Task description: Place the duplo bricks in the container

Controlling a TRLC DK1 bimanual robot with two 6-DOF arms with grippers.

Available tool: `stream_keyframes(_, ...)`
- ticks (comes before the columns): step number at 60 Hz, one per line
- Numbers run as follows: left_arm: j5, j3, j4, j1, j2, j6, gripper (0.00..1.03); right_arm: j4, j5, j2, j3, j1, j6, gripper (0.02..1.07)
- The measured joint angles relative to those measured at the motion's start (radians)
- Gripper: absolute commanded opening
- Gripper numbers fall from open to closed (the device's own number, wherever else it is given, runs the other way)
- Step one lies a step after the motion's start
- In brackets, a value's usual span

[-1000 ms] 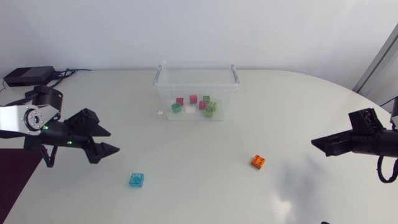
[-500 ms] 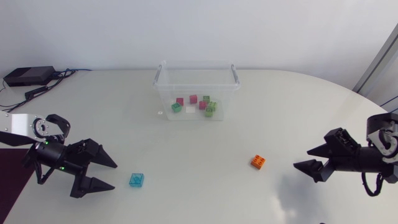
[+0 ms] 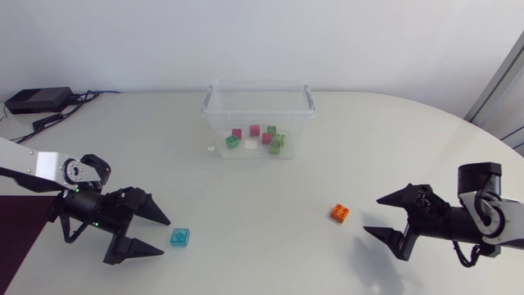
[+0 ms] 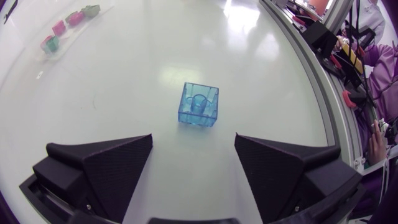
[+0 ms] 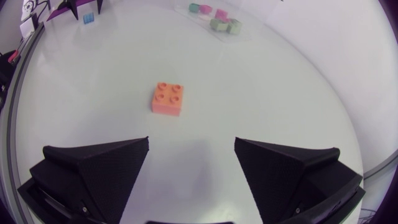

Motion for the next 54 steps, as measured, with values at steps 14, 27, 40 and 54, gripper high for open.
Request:
stream_keyframes(14, 0.045, 0.0, 0.019, -0.021, 0.034, 0.003, 0.92, 0.148, 0.013, -0.001, -0.044, 0.126, 0.111, 1.02)
stream_keyframes(27, 0.084, 0.0, 0.057, -0.047, 0.059, -0.001, 0.91, 0.197, 0.014, 0.047, -0.043, 0.166, 0.177, 1.02)
stream_keyframes(40, 0.098, 0.001, 0.082, -0.066, 0.068, -0.024, 0.87, 0.24, 0.029, 0.091, -0.026, 0.193, 0.23, 1.0)
stream_keyframes(54, 0.114, 0.014, 0.087, -0.073, 0.085, -0.055, 0.75, 0.267, 0.048, 0.182, 0.014, 0.204, 0.259, 0.88)
